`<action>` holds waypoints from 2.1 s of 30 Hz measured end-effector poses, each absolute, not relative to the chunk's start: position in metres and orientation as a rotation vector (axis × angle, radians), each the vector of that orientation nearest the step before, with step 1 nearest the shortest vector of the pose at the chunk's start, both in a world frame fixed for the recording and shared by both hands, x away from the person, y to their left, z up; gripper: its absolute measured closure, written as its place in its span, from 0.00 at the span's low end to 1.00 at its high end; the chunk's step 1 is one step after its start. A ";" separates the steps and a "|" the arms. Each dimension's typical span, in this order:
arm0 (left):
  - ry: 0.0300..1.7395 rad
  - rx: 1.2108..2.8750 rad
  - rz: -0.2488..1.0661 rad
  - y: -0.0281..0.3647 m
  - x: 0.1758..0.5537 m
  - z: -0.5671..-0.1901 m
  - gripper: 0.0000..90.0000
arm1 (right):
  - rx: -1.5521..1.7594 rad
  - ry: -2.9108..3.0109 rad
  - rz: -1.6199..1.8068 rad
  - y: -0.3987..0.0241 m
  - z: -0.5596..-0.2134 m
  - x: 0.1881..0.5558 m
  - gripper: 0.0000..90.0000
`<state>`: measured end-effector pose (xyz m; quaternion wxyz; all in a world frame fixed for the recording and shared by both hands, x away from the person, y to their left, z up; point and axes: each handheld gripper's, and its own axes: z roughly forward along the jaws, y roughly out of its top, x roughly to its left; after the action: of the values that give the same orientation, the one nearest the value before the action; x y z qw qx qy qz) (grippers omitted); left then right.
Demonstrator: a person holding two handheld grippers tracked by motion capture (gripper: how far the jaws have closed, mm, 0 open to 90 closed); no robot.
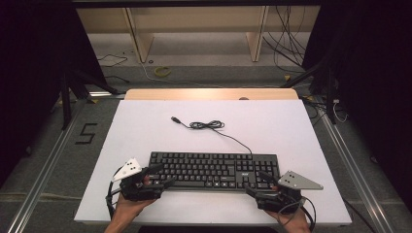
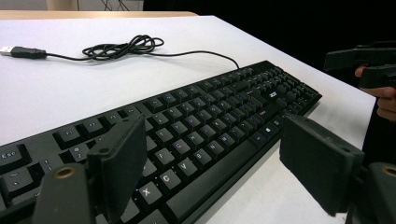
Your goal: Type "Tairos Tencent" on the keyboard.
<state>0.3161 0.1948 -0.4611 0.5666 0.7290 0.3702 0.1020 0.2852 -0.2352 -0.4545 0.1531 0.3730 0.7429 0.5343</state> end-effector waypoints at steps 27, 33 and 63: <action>0.891 1.713 0.248 0.197 0.317 -0.461 0.25 | 1.052 2.182 1.533 -0.215 -0.456 0.295 0.31; 0.918 1.713 0.249 0.200 0.319 -0.461 0.26 | 1.032 2.210 1.531 -0.201 -0.453 0.303 0.32; 1.044 1.721 0.265 0.215 0.326 -0.464 0.29 | 0.925 2.373 1.513 -0.110 -0.447 0.360 0.38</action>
<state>0.3263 0.2149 -0.4645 0.5273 0.7202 0.4370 0.1111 0.3599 -0.1097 -0.4466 0.0894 0.3111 0.7978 0.5086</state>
